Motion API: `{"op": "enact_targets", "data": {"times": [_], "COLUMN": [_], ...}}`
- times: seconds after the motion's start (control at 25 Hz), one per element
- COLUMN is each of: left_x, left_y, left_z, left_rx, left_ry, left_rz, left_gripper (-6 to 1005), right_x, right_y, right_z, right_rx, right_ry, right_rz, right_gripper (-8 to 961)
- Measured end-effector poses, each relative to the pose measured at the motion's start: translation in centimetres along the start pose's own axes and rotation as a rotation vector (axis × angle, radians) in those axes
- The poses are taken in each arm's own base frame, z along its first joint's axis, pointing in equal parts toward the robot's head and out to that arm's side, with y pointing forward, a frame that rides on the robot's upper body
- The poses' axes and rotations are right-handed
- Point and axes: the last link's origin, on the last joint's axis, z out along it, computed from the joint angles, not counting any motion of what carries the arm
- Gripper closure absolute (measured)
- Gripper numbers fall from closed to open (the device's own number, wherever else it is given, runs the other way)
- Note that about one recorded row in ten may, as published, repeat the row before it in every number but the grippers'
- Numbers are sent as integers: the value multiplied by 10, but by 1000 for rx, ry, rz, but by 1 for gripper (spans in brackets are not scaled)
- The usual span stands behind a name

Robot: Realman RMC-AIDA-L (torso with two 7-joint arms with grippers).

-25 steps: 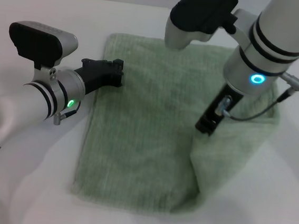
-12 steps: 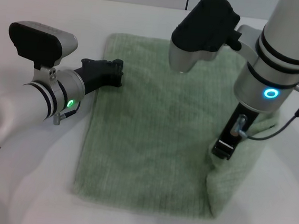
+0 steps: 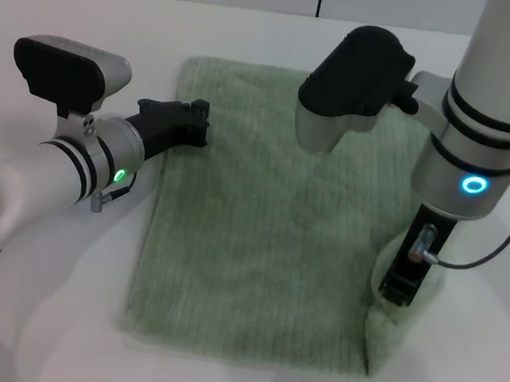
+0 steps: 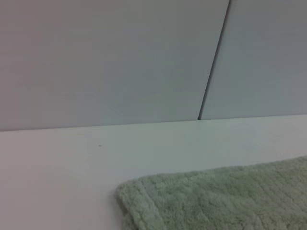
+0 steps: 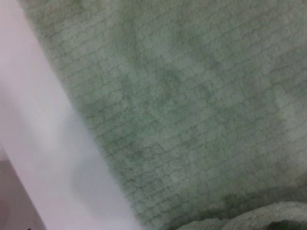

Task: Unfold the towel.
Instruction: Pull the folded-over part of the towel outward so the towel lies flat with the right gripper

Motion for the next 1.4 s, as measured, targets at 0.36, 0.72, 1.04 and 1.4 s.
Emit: {"op": "enact_targets", "data": {"times": [0.36, 0.72, 1.04, 1.4], "left_x": [0, 1, 1, 1], "left_y": [-1, -1, -1, -1], "left_z": [0, 0, 0, 0], "left_rx": [3, 3, 2, 2], "left_ry": [0, 2, 3, 3], "left_rz": [1, 2, 2, 2], "left_gripper": [1001, 1001, 1001, 1000], "right_x": [11, 19, 27, 34], "right_y": [-1, -4, -4, -11], "right_z": [11, 21, 32, 39], "right_rx": [-29, -27, -19, 49], "right_ry": [44, 101, 163, 225], "right_rz": [12, 23, 18, 33], "right_gripper": [913, 894, 877, 857]}}
